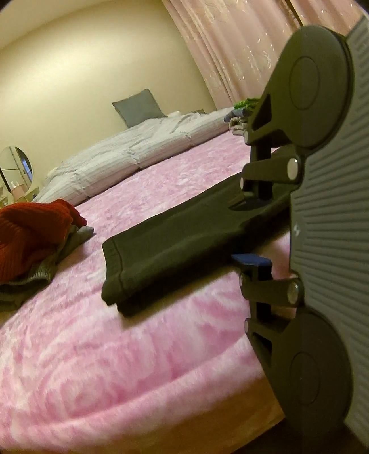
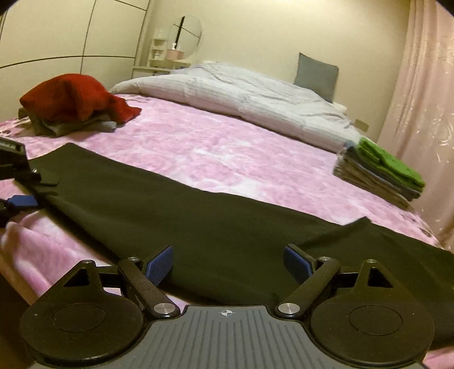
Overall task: Fold clothes
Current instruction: 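Grasp the pant-leg hem with the left tool and lift it toward the waistband, then fold the held hem over onto the waistband with the left tool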
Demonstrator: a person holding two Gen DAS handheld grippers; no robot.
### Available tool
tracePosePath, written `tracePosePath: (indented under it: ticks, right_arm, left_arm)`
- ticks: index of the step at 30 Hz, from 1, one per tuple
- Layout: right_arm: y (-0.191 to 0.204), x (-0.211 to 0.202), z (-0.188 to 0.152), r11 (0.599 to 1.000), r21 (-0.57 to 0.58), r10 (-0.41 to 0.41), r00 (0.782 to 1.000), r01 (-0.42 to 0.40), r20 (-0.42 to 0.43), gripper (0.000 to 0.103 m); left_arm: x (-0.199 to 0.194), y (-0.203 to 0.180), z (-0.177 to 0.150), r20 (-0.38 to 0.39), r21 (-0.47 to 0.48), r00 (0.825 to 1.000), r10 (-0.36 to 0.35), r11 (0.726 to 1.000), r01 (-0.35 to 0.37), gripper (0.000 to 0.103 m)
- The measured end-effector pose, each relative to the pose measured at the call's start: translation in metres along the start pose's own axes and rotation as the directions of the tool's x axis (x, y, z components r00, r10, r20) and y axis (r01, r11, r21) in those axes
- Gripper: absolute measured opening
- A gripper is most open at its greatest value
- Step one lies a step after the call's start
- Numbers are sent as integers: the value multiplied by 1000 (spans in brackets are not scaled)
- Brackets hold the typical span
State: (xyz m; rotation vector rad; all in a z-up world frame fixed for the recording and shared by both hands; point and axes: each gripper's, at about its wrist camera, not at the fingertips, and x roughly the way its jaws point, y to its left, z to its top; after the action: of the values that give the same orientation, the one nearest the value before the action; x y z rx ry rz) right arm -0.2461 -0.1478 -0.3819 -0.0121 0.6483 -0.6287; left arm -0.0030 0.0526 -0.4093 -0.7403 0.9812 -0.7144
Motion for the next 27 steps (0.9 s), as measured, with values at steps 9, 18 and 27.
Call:
tracePosePath:
  ticks: [9,18,27]
  right_arm:
    - [-4,16,-10,990,128,60,998,-56,-26,87]
    - [-1,16,-16,989,127,79,996,-74,-33,87]
    - [-56,-8,-15,930,325,172,985,-170,22,89]
  left_arm:
    - [1,6,1,39,-35,999,-13,999,14,29]
    - [2,-10,-4,78,109,996,47,992,-55,8]
    - [1,-136,-19,126,650,992,-24,757,-65,7]
